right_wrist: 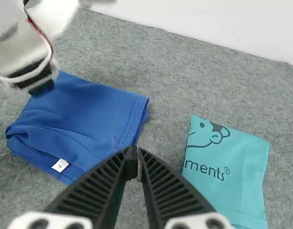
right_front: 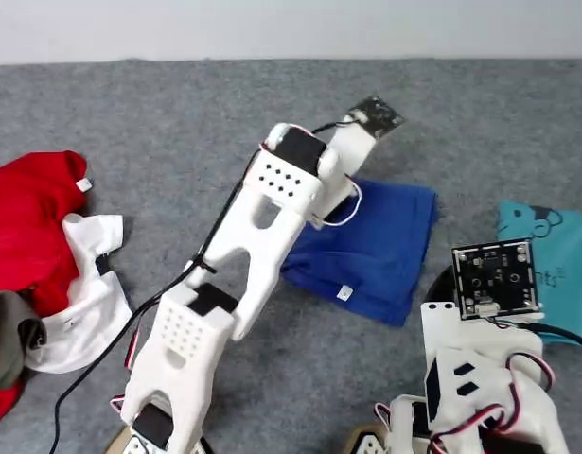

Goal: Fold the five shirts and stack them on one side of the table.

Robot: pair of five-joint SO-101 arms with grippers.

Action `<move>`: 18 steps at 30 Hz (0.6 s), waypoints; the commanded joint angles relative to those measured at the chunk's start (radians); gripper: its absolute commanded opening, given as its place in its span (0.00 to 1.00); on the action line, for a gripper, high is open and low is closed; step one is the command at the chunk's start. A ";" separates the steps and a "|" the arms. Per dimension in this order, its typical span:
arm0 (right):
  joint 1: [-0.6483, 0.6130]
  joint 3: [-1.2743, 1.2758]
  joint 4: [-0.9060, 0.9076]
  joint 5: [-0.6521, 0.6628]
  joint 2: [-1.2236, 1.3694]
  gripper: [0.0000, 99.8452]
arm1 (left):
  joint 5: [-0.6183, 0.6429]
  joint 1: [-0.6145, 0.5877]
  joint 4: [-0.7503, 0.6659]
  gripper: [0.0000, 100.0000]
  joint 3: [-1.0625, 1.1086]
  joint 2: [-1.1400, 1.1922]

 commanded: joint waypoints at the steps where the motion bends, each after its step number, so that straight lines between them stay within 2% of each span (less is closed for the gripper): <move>1: 0.012 -0.054 0.001 0.011 -0.002 0.01 | -0.012 0.021 0.021 0.01 0.030 0.044; 5: 0.012 -0.054 0.002 0.011 -0.002 0.01 | -0.011 0.092 0.023 0.01 0.113 0.034; 11: 0.012 -0.054 0.002 0.011 -0.002 0.01 | -0.020 0.199 0.023 0.01 0.371 -0.152; 18: 0.012 -0.054 -0.004 0.006 -0.002 0.01 | -0.048 0.193 -0.020 0.01 0.593 -0.276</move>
